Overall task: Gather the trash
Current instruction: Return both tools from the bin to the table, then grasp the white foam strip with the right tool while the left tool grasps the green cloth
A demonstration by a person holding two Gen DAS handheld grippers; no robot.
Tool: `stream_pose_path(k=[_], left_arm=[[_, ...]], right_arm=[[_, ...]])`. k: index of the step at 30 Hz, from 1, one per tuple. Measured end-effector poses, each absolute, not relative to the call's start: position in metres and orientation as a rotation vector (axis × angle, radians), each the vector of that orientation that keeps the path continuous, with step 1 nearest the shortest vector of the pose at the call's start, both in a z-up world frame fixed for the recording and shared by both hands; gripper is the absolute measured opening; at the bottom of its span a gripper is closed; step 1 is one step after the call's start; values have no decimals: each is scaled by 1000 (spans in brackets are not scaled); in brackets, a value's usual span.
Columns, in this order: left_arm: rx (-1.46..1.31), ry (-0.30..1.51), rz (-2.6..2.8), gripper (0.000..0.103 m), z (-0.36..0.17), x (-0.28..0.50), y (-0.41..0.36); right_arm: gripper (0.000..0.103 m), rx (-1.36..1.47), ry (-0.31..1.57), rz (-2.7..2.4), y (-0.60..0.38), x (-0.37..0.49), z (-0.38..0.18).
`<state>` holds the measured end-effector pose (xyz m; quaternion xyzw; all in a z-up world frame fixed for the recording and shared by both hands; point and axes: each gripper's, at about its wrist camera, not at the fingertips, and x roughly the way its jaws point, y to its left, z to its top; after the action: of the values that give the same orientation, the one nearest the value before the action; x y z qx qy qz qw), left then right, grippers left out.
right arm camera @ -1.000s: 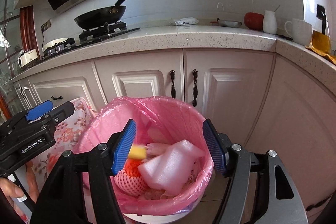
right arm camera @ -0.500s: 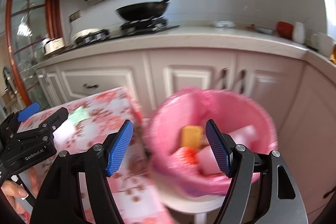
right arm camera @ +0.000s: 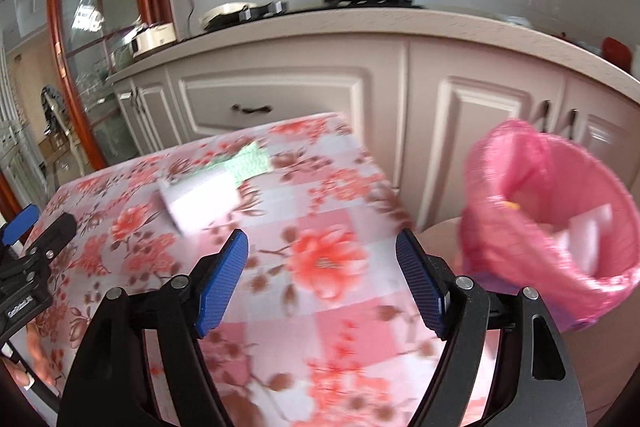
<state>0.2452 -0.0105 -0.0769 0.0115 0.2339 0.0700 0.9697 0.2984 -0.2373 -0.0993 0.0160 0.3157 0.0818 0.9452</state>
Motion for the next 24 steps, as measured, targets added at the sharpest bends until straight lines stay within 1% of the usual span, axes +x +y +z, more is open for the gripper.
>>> stream_pose_path(k=[6, 7, 9, 16, 19, 24], left_arm=[[37, 465, 221, 98, -90, 228, 25], [41, 466, 231, 98, -92, 226, 31], [43, 471, 247, 98, -95, 225, 41], [2, 481, 299, 98, -103, 224, 80], [-2, 480, 313, 98, -105, 224, 93], [-16, 480, 327, 98, -107, 225, 108]], right_arm=[[73, 25, 697, 210, -188, 318, -116], [74, 26, 702, 216, -181, 321, -117], [79, 28, 712, 218, -164, 330, -122], [80, 98, 730, 182, -113, 374, -125], [82, 116, 724, 107, -98, 393, -123], [82, 154, 814, 68, -87, 418, -138]])
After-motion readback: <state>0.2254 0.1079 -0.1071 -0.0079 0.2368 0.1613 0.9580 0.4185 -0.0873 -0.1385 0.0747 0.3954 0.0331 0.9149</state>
